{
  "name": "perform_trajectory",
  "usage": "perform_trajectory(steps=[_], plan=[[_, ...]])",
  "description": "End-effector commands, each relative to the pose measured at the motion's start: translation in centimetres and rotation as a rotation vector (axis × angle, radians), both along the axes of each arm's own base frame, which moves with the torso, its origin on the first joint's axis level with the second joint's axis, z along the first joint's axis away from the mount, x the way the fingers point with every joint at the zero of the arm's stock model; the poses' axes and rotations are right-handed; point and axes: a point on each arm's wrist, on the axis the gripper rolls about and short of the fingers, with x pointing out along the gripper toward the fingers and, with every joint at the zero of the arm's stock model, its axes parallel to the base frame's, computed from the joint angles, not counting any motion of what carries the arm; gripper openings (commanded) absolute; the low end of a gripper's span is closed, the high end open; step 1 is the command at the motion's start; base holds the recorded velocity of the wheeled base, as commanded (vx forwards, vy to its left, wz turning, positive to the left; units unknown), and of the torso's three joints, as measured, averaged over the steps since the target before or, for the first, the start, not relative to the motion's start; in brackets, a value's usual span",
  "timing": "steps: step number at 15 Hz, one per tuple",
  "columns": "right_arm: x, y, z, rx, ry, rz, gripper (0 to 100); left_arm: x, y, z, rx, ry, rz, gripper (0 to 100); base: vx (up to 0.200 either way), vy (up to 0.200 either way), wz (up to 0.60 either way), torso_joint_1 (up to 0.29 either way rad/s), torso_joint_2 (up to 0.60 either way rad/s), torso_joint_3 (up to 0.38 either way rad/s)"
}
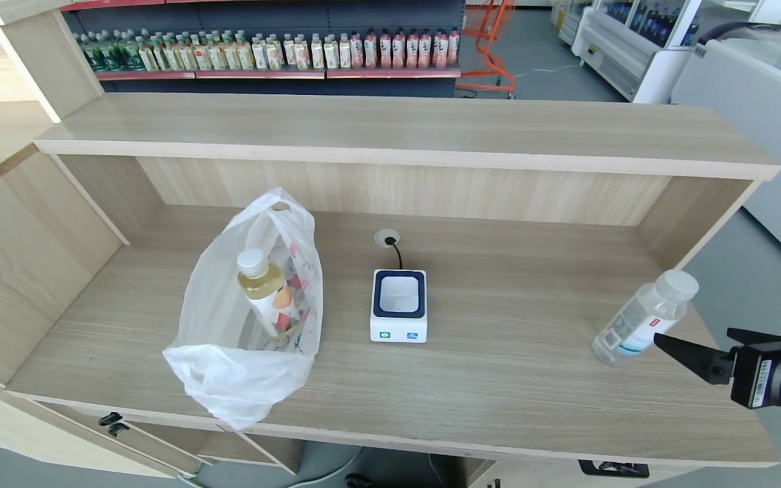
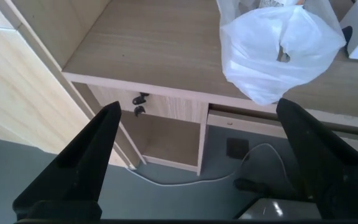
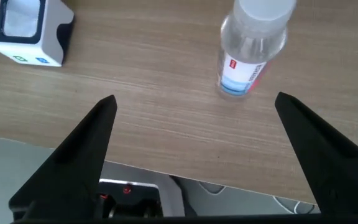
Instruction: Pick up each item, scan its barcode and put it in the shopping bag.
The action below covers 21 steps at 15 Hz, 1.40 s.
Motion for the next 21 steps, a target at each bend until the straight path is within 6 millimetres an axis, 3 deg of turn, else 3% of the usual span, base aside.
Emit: perform_trajectory(steps=[1, 3, 10, 14, 21], plan=[[-0.1, -0.1, -0.3, -0.006, 0.008, -0.015, 100, 0.0, 0.0, 0.0, 0.002, 0.000, 0.000, 100, 0.000, -0.200, 0.00, 0.002, 0.01, 0.007], [-0.1, -0.1, -0.4, -0.010, 0.017, -0.026, 100, 0.0, 0.0, 0.0, 0.002, 0.000, 0.000, 100, 0.000, -0.200, 0.00, 0.007, 0.00, -0.002], [0.0, -0.4, -1.7, -0.093, 0.131, -0.170, 100, 0.0, 0.0, 0.0, 0.002, 0.000, 0.000, 100, 0.000, 0.000, 0.00, 0.000, 0.00, 0.000], [2.6, 0.5, -2.7, -0.088, 0.135, -0.135, 100, 0.0, 0.0, 0.0, 0.002, 0.000, 0.000, 100, 0.000, 0.000, 0.00, 0.000, 0.00, 0.000], [7.3, 3.8, -5.1, -0.031, 0.051, -0.030, 100, 0.0, 0.0, 0.0, 0.002, 0.000, 0.000, 100, 0.000, 0.000, 0.00, 0.000, 0.00, 0.000]])
